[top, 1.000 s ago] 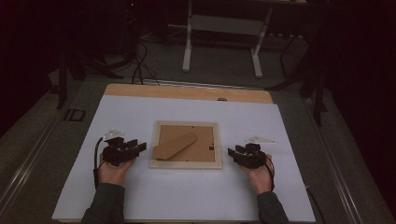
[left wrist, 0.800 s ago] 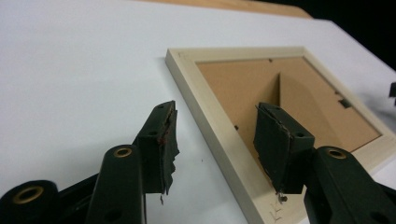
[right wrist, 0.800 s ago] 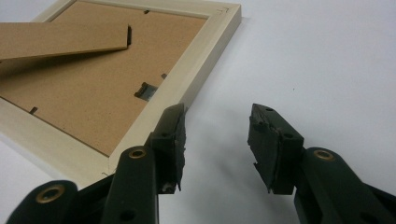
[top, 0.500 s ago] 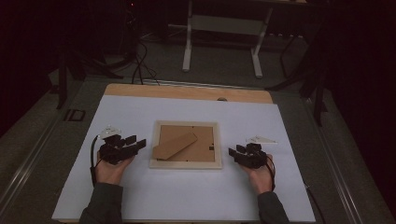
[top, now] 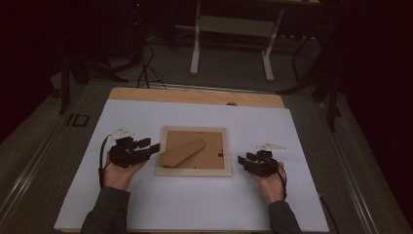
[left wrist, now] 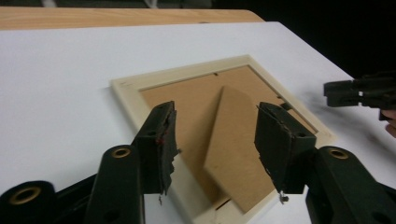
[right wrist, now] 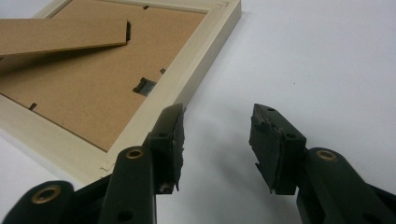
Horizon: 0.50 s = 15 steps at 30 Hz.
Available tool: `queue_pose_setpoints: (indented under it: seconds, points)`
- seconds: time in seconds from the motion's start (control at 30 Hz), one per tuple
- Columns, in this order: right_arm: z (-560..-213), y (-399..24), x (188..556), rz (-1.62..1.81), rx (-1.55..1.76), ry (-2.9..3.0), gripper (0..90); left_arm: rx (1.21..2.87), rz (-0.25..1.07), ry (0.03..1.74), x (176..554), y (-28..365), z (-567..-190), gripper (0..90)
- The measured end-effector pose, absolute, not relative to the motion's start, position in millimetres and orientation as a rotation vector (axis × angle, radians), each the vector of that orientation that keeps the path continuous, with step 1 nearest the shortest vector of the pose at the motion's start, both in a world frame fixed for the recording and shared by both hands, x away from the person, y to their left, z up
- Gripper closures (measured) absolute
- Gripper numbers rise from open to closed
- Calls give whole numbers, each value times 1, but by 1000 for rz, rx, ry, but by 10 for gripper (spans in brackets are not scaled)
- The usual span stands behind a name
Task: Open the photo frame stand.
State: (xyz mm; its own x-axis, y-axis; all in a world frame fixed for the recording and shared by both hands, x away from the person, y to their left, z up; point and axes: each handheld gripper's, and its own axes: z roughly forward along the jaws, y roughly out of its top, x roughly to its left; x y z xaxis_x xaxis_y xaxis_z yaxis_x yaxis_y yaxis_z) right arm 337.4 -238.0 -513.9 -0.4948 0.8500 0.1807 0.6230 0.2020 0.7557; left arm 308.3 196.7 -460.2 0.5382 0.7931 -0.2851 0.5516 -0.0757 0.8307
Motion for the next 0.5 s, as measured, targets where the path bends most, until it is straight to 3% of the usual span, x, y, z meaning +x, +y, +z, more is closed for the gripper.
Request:
queue_pose_setpoints:
  seconds: [0.5]
  points:
    - [-509,-246,338,1201,1406,2179,533,1842,255,1062,340,166,-450,491]
